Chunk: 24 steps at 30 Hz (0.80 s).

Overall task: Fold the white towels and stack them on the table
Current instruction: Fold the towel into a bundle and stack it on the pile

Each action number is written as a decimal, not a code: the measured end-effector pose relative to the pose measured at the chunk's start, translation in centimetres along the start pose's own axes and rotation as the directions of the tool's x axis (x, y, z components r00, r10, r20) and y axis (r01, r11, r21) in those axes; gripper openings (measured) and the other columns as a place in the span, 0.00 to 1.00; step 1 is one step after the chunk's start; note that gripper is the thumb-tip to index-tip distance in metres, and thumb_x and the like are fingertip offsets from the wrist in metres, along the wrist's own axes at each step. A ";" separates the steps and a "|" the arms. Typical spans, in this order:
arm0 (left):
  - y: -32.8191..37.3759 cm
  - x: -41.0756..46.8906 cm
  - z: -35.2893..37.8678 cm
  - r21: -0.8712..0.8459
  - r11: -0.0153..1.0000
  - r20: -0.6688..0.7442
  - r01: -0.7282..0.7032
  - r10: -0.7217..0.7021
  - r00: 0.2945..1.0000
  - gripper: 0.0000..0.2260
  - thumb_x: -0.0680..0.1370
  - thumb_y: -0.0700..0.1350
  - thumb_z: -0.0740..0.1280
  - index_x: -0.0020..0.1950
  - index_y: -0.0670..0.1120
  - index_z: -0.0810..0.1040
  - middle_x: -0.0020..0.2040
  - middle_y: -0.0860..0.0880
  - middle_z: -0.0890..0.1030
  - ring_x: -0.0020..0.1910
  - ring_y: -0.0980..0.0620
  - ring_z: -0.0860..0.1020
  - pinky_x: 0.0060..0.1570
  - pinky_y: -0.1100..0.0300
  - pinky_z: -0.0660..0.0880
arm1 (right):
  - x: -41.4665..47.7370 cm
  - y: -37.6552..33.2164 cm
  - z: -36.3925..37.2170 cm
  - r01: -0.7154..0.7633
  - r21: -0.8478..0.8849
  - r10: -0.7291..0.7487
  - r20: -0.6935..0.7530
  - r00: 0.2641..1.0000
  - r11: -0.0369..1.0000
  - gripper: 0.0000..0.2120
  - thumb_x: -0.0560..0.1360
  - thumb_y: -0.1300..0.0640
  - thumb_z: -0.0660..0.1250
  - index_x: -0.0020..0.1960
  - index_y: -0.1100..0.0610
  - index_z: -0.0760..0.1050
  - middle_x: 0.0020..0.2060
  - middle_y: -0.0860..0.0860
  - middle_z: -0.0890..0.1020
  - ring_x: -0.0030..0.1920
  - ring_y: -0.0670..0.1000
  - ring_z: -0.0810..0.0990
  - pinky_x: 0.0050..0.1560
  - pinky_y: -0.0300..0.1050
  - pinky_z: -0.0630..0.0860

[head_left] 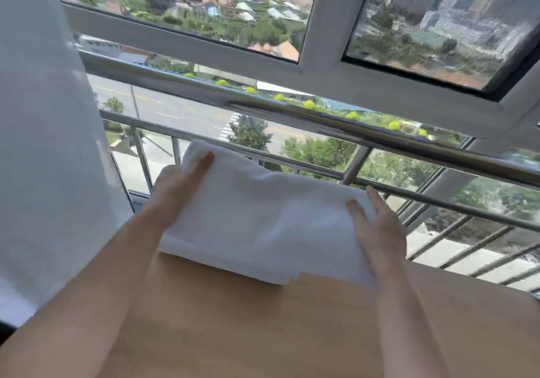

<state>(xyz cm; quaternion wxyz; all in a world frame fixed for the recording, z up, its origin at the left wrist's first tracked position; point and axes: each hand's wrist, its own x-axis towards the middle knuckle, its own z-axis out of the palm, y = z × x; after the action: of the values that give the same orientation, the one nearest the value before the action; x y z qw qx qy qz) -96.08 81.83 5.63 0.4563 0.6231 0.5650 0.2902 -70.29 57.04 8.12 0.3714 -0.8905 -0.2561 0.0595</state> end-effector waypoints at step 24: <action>-9.2 11.3 -0.6 0.509 0.861 -0.093 -0.011 0.067 0.993 0.42 0.73 0.74 0.55 0.73 0.42 0.67 0.70 0.40 0.74 0.67 0.38 0.73 0.59 0.44 0.70 | 1.8 -2.4 16.6 -0.115 -0.223 0.156 0.177 0.972 0.968 0.25 0.82 0.41 0.51 0.79 0.39 0.58 0.78 0.45 0.61 0.75 0.55 0.63 0.71 0.58 0.61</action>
<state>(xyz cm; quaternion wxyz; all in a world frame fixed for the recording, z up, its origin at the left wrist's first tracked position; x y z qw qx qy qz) -98.50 92.38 -4.12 0.2396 0.7159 0.6324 0.1736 -74.66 69.81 -1.94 0.2430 -0.9304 -0.2339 0.1433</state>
